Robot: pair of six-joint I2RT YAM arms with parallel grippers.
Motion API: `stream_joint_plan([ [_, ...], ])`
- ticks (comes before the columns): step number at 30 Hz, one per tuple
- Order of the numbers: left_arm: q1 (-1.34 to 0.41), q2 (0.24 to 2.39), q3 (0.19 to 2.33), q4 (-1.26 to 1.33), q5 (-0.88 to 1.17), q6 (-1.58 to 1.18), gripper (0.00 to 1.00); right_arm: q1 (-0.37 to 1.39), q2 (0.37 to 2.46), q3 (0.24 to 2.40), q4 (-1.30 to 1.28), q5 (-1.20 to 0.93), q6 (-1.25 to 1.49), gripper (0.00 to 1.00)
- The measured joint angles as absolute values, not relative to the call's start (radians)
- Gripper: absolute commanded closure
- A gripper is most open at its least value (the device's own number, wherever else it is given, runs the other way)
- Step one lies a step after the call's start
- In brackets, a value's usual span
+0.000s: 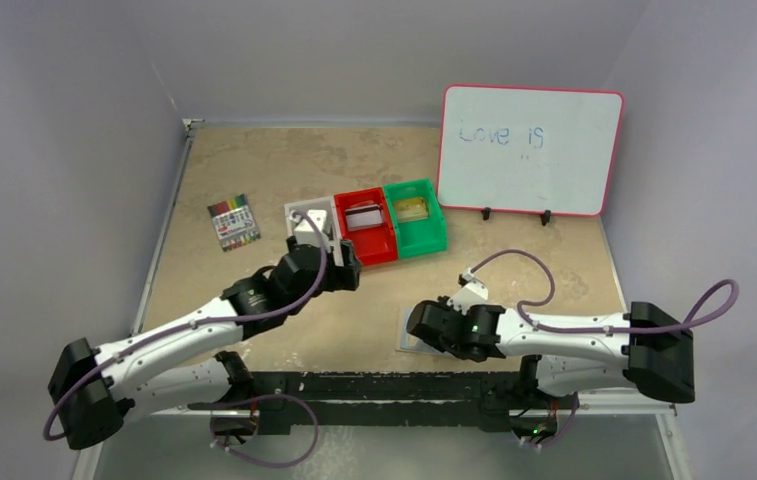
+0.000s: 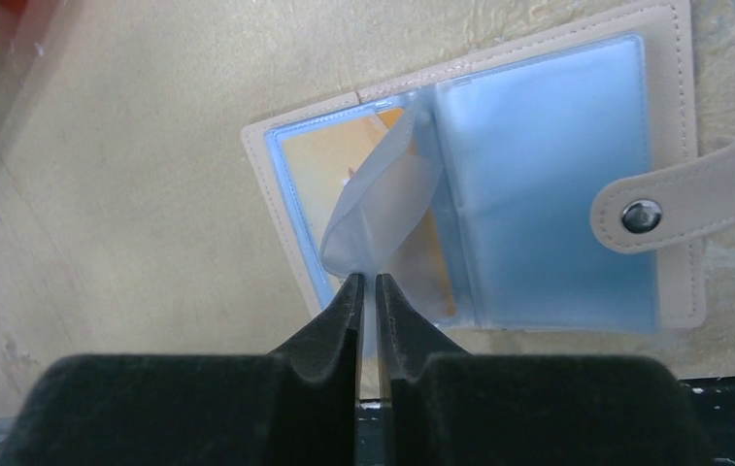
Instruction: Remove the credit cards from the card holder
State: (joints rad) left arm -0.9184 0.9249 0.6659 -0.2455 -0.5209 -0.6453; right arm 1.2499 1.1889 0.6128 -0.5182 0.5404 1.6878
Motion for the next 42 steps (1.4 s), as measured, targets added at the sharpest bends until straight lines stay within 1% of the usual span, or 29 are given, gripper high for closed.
stream_joint_plan([
  [3,-0.918,1.023,0.666,-0.180,-0.364,-0.676,0.23,1.250,1.146,0.585,-0.515,0.542,1.697,0.97],
  [8,-0.929,1.143,0.658,-0.017,-0.131,-0.760,0.23,1.250,1.035,0.517,-0.483,0.552,1.694,0.97],
  [14,-0.998,1.262,0.661,0.101,0.001,-0.810,0.24,1.250,0.959,0.465,-0.461,0.556,1.704,0.96],
  [20,-1.056,1.404,0.670,0.160,0.046,-0.852,0.29,1.250,0.953,0.463,-0.466,0.558,1.721,0.96],
  [25,-1.074,1.490,0.670,0.296,0.072,-0.929,0.39,1.250,0.953,0.447,-0.465,0.558,1.734,0.95],
  [29,-1.076,1.568,0.672,0.402,0.095,-0.994,0.44,1.250,0.952,0.442,-0.470,0.558,1.742,0.93],
  [32,-1.076,1.613,0.672,0.440,0.101,-1.042,0.52,1.250,0.945,0.442,-0.480,0.558,1.751,0.92],
  [39,-1.080,1.640,0.671,0.491,0.071,-1.134,0.53,1.250,0.920,0.442,-0.494,0.559,1.755,0.91],
  [42,-1.082,1.660,0.679,0.506,0.070,-1.162,0.59,1.250,0.912,0.440,-0.496,0.559,1.755,0.91],
])
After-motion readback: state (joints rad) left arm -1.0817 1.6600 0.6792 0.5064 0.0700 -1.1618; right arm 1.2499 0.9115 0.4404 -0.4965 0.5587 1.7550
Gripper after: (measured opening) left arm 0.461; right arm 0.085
